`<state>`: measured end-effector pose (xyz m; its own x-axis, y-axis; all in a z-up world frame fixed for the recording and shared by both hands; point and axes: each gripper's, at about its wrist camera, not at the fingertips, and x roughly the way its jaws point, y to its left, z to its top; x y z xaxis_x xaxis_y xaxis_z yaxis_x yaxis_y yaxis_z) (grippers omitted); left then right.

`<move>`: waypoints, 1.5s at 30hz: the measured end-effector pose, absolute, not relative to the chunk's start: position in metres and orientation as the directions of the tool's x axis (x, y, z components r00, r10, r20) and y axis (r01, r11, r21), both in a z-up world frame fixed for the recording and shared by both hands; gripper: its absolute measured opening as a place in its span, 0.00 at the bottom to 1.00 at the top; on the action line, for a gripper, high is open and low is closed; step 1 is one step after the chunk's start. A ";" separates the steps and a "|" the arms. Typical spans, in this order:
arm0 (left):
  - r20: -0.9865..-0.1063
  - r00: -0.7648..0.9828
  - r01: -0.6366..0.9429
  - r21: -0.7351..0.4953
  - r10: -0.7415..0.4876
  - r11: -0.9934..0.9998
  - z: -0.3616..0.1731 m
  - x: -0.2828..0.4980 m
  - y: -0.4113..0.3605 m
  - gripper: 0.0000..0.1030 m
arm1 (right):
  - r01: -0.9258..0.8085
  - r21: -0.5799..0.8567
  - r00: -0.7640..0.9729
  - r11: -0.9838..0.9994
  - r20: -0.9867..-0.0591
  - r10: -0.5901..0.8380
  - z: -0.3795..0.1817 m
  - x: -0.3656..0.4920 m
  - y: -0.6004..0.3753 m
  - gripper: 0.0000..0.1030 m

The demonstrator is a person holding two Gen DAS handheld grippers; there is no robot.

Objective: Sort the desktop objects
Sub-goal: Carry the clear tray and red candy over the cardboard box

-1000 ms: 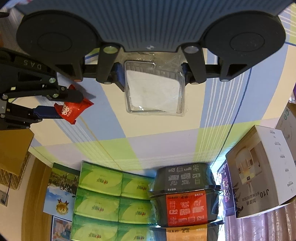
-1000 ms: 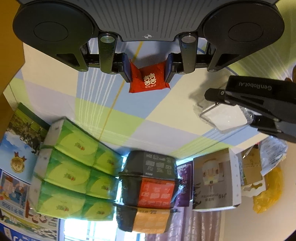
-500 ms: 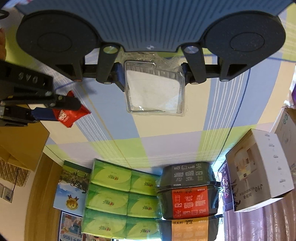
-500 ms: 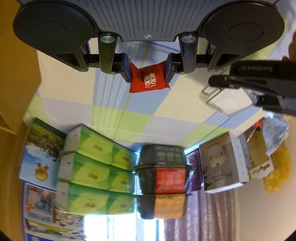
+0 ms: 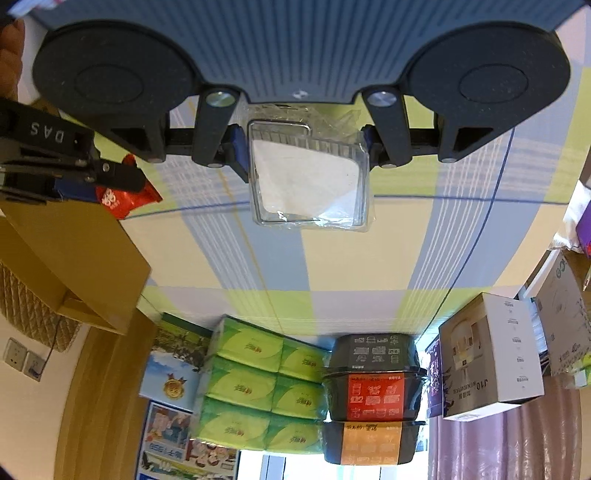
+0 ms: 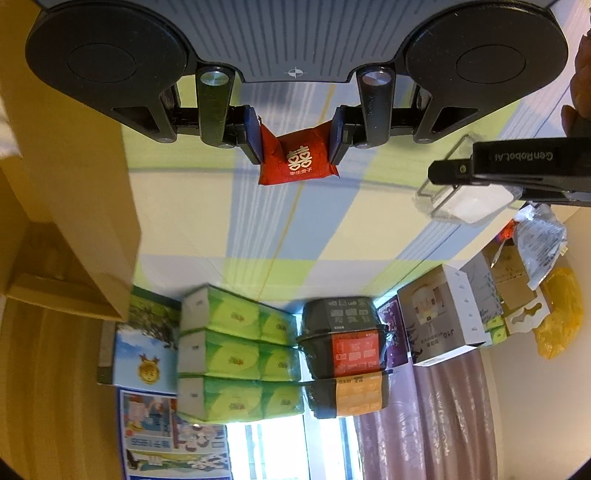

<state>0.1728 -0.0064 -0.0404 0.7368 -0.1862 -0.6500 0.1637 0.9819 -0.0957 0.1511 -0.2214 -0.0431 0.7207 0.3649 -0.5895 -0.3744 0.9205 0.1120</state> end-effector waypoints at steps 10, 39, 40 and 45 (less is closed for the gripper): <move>-0.674 0.714 0.142 -0.125 -0.188 0.982 -0.044 0.114 -0.031 0.47 | -0.344 0.119 0.712 0.931 -0.614 0.341 -0.037 0.084 -0.253 0.34; -0.666 0.704 0.195 -0.151 -0.245 0.969 0.017 -0.006 -0.117 0.47 | -0.182 0.168 0.787 0.969 -0.566 0.246 0.016 -0.033 -0.360 0.34; -0.665 0.703 0.201 -0.151 -0.250 0.968 0.018 -0.008 -0.121 0.47 | -0.175 0.168 0.790 0.970 -0.564 0.240 0.017 -0.035 -0.364 0.34; -0.660 0.698 0.240 -0.149 -0.277 0.959 0.023 -0.012 -0.143 0.47 | -0.141 0.164 0.804 0.976 -0.557 0.210 0.027 -0.042 -0.384 0.34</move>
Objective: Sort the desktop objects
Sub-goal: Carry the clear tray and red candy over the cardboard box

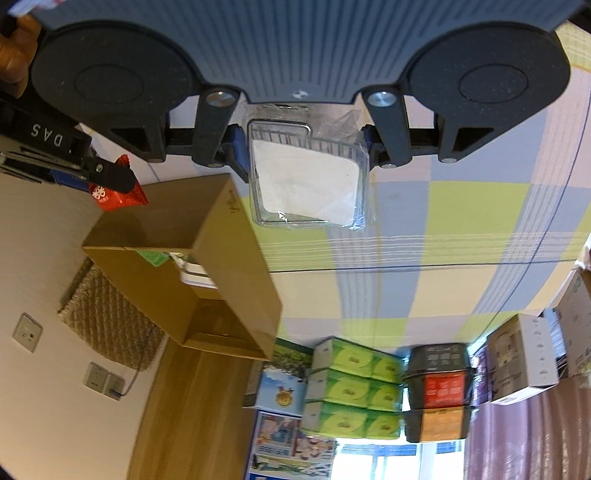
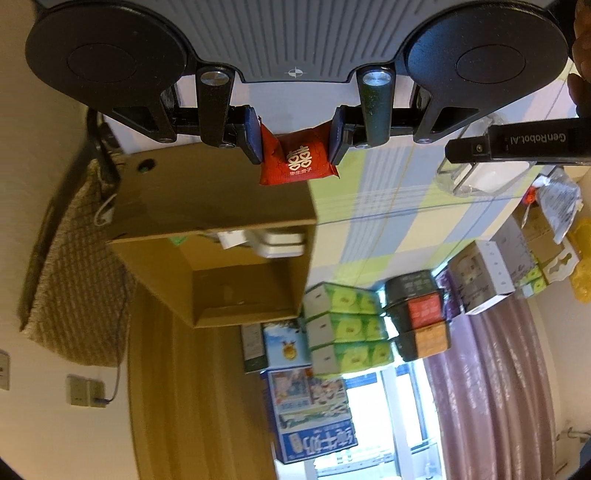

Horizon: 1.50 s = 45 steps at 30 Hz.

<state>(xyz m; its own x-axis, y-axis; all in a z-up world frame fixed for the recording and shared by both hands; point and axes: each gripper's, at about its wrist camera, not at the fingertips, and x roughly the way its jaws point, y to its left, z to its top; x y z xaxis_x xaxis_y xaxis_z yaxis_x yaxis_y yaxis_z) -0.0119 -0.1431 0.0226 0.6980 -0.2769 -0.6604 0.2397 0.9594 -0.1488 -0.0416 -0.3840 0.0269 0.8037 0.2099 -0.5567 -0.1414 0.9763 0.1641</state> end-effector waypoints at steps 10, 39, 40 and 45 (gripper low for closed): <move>-0.659 0.672 0.314 -0.158 -0.337 0.936 0.027 -0.014 -0.184 0.47 | -0.058 0.153 0.827 0.987 -0.546 0.133 0.041 -0.046 -0.427 0.34; -0.638 0.645 0.432 -0.148 -0.420 0.889 0.040 0.024 -0.257 0.47 | 0.013 0.143 0.830 0.990 -0.554 0.069 0.055 -0.007 -0.471 0.34; -0.637 0.646 0.434 -0.146 -0.421 0.889 0.041 0.026 -0.259 0.47 | 0.013 0.142 0.831 0.990 -0.552 0.068 0.056 -0.005 -0.472 0.34; -0.631 0.649 0.439 -0.146 -0.425 0.887 0.045 0.037 -0.264 0.47 | 0.003 0.136 0.835 0.991 -0.546 0.072 0.060 0.007 -0.472 0.34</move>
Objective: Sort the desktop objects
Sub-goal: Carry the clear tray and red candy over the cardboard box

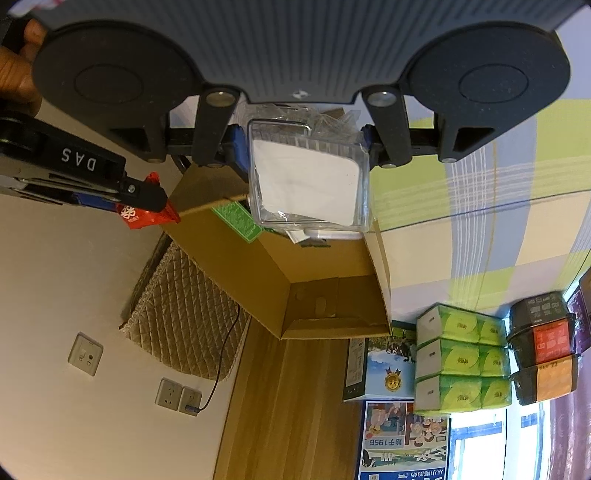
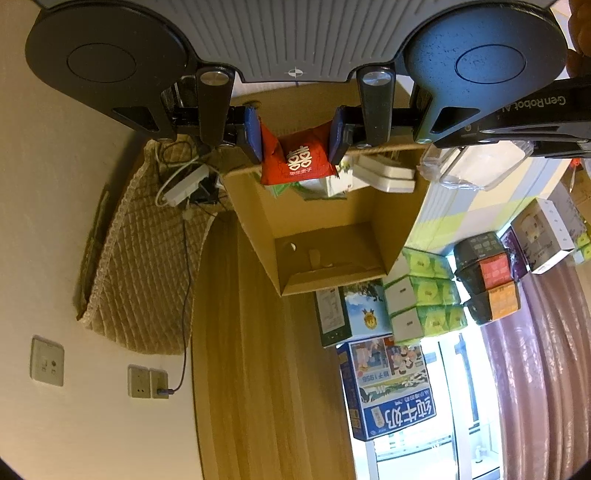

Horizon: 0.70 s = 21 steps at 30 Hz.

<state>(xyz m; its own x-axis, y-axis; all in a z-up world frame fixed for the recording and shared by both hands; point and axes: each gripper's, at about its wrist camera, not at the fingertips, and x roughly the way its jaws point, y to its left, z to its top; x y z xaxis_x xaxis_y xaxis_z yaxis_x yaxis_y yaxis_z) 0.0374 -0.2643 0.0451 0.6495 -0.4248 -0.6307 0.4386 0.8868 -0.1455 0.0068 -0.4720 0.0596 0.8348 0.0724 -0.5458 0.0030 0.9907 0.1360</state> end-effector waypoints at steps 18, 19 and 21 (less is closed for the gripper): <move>-0.616 0.659 0.421 -0.173 -0.432 0.890 0.053 0.082 -0.274 0.47 | -0.027 0.094 0.849 0.995 -0.523 0.072 0.066 0.054 -0.470 0.34; -0.616 0.659 0.419 -0.177 -0.432 0.891 0.054 0.085 -0.275 0.47 | -0.026 0.092 0.849 0.995 -0.523 0.070 0.066 0.058 -0.471 0.34; -0.617 0.657 0.416 -0.182 -0.433 0.891 0.053 0.092 -0.276 0.47 | -0.026 0.088 0.849 0.996 -0.524 0.068 0.066 0.064 -0.474 0.34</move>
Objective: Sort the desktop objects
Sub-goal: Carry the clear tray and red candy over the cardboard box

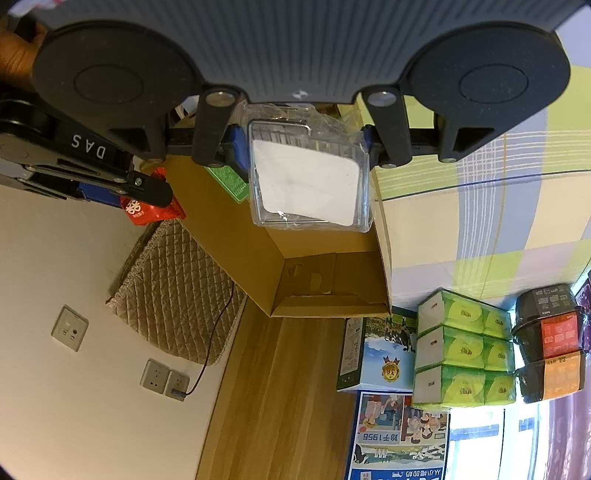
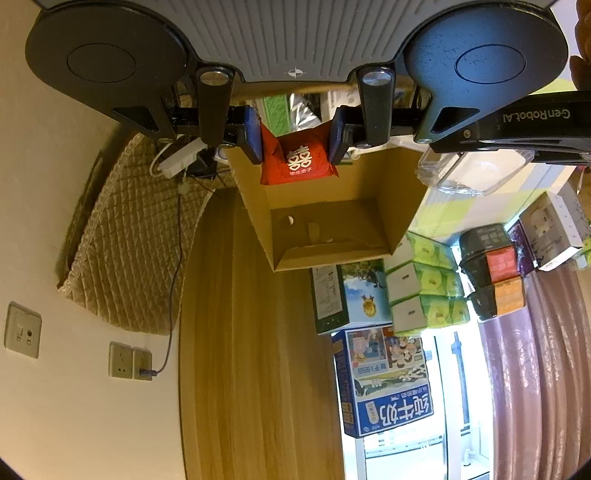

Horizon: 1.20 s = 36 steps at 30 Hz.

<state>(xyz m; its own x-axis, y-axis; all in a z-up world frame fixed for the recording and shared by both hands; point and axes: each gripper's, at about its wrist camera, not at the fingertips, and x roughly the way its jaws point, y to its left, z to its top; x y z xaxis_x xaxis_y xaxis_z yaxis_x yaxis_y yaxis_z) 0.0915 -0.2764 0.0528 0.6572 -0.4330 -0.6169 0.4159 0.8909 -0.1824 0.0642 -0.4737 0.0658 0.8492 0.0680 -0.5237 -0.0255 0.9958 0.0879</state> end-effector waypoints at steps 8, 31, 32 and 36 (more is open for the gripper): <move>-0.621 0.654 0.403 -0.198 -0.432 0.894 0.051 0.117 -0.281 0.47 | -0.026 0.076 0.847 0.997 -0.527 0.062 0.065 0.087 -0.478 0.34; -0.651 0.617 0.395 -0.229 -0.442 0.890 0.045 0.145 -0.292 0.47 | -0.031 0.056 0.834 0.998 -0.549 0.057 0.058 0.108 -0.478 0.34; -0.652 0.617 0.395 -0.226 -0.440 0.890 0.046 0.146 -0.293 0.47 | -0.032 0.055 0.833 0.998 -0.550 0.057 0.058 0.109 -0.478 0.34; -0.653 0.616 0.399 -0.223 -0.440 0.889 0.046 0.150 -0.296 0.47 | -0.035 0.052 0.830 0.998 -0.554 0.058 0.057 0.112 -0.478 0.34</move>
